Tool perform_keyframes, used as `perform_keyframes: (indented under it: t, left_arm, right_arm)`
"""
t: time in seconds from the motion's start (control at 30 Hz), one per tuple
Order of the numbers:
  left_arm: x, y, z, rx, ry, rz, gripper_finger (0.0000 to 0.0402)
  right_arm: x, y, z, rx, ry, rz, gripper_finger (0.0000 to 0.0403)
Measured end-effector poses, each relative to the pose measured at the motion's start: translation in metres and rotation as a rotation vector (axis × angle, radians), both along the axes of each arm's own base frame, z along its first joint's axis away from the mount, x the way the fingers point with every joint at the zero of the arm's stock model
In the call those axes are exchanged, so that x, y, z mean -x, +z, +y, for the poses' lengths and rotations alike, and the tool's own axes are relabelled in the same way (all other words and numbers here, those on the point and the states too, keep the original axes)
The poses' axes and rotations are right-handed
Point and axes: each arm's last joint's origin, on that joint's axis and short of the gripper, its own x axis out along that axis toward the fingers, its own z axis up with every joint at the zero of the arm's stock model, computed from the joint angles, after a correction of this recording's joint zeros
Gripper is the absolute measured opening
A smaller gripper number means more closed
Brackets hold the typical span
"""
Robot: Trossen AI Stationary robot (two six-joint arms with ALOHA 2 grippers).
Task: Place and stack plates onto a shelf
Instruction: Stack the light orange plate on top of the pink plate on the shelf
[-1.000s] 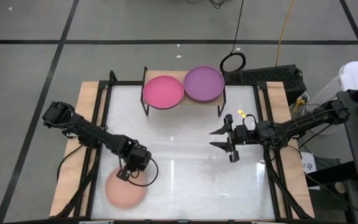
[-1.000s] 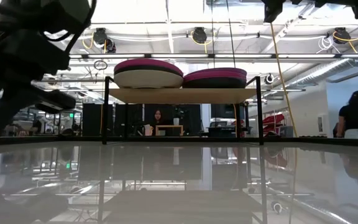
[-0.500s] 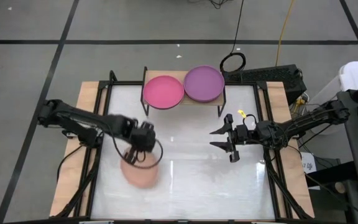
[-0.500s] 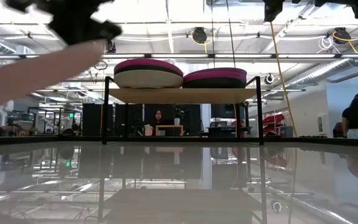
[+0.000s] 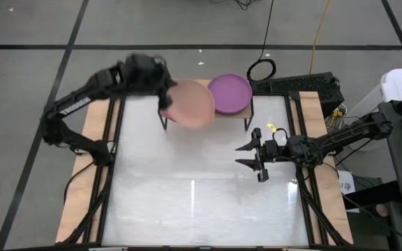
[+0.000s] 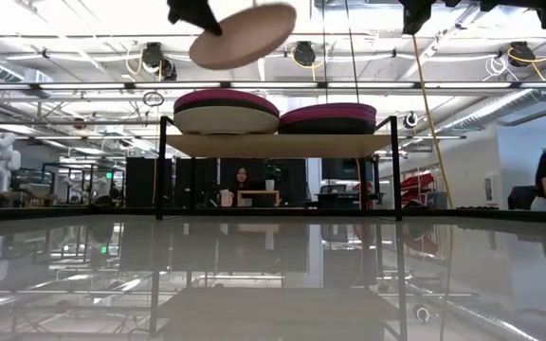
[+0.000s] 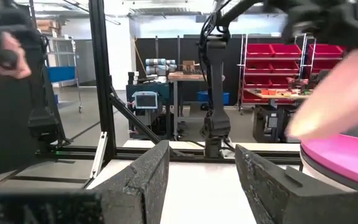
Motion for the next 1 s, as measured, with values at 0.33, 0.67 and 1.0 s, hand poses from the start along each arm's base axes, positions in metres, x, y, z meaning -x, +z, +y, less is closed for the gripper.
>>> perform_keyframes:
  t: [0.33, 0.67, 1.0]
  left_arm:
    - [0.025, -0.032, 0.090, 0.516, 0.239, -0.088, 0.0010]
    - [0.019, -0.059, 0.106, 0.646, 0.291, 0.023, 0.0032]
    - [0.019, -0.060, 0.106, 0.616, 0.228, 0.046, 0.0056]
  right_arm:
    - [0.000, -0.001, 0.000, 0.002, 0.000, 0.006, 0.0164]
    - [0.000, -0.001, 0.000, -0.001, 0.000, 0.007, 0.0164]
    - [0.000, -0.002, 0.000, 0.001, 0.001, 0.016, 0.0164]
